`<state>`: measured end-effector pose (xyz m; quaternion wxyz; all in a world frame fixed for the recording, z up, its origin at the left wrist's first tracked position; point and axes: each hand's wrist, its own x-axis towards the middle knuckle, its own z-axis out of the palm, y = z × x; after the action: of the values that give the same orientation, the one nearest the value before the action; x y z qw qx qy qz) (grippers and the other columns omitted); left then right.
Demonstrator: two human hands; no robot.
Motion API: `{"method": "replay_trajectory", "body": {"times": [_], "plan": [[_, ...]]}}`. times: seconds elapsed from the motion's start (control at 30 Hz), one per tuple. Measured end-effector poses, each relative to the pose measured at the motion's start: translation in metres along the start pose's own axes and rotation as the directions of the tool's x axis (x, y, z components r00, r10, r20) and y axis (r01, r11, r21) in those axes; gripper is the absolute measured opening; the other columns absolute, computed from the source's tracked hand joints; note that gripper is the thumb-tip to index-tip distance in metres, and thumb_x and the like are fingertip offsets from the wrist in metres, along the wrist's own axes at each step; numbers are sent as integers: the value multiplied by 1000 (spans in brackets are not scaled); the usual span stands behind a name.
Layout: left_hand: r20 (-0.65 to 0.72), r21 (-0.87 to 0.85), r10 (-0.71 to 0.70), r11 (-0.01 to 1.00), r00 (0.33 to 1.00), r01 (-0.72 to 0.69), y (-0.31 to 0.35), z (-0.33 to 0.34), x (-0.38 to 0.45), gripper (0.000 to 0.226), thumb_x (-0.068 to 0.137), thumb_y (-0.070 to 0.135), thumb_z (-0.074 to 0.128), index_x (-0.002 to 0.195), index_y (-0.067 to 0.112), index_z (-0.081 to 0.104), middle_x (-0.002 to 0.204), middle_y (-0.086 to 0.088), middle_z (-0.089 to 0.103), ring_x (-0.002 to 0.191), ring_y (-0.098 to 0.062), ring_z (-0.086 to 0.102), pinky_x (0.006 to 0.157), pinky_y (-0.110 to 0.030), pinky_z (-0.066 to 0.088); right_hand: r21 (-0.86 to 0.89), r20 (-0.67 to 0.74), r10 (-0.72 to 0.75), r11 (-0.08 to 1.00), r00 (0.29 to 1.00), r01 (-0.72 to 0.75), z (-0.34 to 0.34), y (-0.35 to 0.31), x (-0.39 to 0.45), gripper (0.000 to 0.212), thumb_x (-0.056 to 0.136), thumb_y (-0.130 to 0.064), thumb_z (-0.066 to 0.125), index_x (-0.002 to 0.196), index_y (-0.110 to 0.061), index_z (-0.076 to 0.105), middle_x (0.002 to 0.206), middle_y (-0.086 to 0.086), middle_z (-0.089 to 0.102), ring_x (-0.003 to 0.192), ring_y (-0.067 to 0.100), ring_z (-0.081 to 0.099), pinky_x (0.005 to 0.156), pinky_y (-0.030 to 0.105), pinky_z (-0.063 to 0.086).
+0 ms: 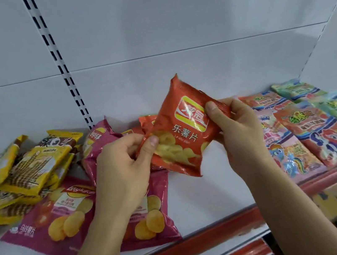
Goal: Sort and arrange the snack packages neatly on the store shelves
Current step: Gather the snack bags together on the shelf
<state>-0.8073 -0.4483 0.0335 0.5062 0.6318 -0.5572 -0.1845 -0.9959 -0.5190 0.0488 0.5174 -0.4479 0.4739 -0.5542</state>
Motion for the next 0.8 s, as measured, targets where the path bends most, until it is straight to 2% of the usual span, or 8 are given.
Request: {"method": "replay_trajectory", "body": {"times": [0.1,0.2,0.37,0.43,0.5,0.57,0.7,0.8], "plan": [[9,25,-46,999,999,45,-5,-6,1,38,89,57,57,95,25,77,85,16,76,87,-2,71,84,-34,60,-100,0,-69,993,998,69,-4,-6,5,18,92,-31,71,93,-13,68,90,3,78,84,20,77,69,34,64],[0,-3,-41,999,999,41,0,-5,-1,35,88,56,56,92,28,75,79,15,75,77,-3,71,75,-32,60,-172,22,-113,978,993,115,-2,-9,11,21,95,-34,68,89,-14,69,85,6,78,79,19,77,62,30,61],[-265,-175,-104,983,958,59,3,-19,5,19,100,36,58,88,27,70,77,9,75,60,-10,70,58,-37,61,-203,116,-78,974,990,100,8,-6,48,33,106,-35,46,97,-12,69,82,4,76,77,21,74,66,36,58],[-362,-216,-115,976,925,37,4,-25,8,19,102,33,57,87,26,67,74,12,73,62,-5,70,54,-21,56,-508,232,-151,824,961,252,12,8,61,22,96,-42,58,103,-23,67,96,-3,74,90,17,71,79,41,57],[-398,-233,-112,972,911,18,9,-24,7,20,104,30,54,93,16,64,75,8,71,63,-2,70,51,-12,51,-722,432,-75,569,899,394,19,24,56,39,86,-52,69,117,-30,63,116,0,65,107,18,62,92,37,51],[-407,-189,-83,982,910,5,11,-19,4,20,104,30,52,95,15,62,79,8,69,63,-2,71,50,-13,51,-768,530,13,431,848,474,25,37,45,60,80,-61,68,132,-34,54,131,3,53,121,24,52,102,39,46],[-402,-173,-79,985,912,9,5,-15,3,19,103,36,54,87,32,61,81,10,73,70,-8,73,57,-32,59,-842,496,41,268,867,469,20,47,42,65,83,-64,53,141,-37,41,144,0,43,133,31,43,106,55,42],[-402,-168,-84,986,912,17,5,-15,2,18,103,36,53,87,33,60,84,19,73,69,-6,73,56,-29,60,-880,464,34,133,885,456,16,46,45,65,90,-53,49,147,-30,30,152,4,36,142,35,34,113,62,30]]}}
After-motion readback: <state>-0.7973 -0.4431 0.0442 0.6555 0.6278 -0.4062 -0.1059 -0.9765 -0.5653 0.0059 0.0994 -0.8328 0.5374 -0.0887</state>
